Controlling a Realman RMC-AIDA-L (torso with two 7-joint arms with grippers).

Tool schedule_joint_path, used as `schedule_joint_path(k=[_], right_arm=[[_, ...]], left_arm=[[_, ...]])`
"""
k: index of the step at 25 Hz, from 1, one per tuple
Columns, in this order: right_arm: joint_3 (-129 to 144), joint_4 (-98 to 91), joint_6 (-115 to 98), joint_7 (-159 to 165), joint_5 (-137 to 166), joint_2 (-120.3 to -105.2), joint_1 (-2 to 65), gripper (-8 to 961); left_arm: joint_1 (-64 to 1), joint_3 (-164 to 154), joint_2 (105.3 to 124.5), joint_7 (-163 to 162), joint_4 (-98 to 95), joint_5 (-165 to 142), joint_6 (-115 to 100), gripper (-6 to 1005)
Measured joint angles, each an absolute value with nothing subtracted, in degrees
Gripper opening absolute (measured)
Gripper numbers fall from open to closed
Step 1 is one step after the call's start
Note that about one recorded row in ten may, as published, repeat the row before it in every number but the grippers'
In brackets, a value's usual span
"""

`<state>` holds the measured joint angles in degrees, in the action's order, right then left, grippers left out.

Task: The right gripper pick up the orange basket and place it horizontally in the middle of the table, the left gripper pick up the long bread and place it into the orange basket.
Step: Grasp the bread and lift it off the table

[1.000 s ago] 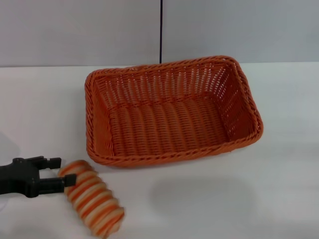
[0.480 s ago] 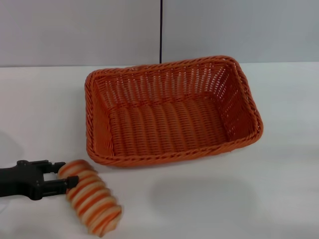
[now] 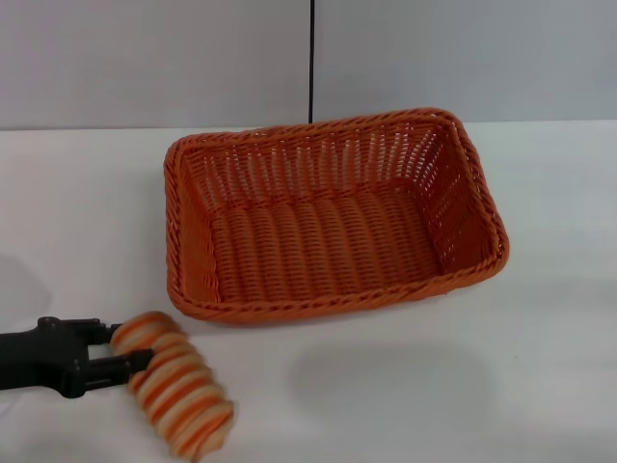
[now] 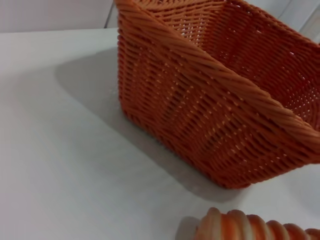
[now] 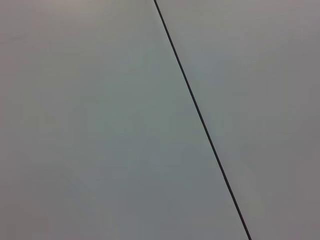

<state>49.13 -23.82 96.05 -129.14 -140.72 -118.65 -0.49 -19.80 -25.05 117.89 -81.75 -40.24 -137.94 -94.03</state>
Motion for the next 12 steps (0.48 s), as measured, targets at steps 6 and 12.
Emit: schedule_joint_path(k=[6, 12], right_arm=[[49.1, -23.8, 96.0, -129.1, -140.7, -118.65, -0.4, 522], [49.1, -23.8, 96.0, -129.1, -140.7, -118.65, 0.0, 522]], left_arm=[[-19.6, -24.8, 117.68, -79.9, -40.3, -138.0, -95.5, 542], [-20.1, -24.6, 117.42, -80.7, -40.6, -138.0, -97.5, 511]])
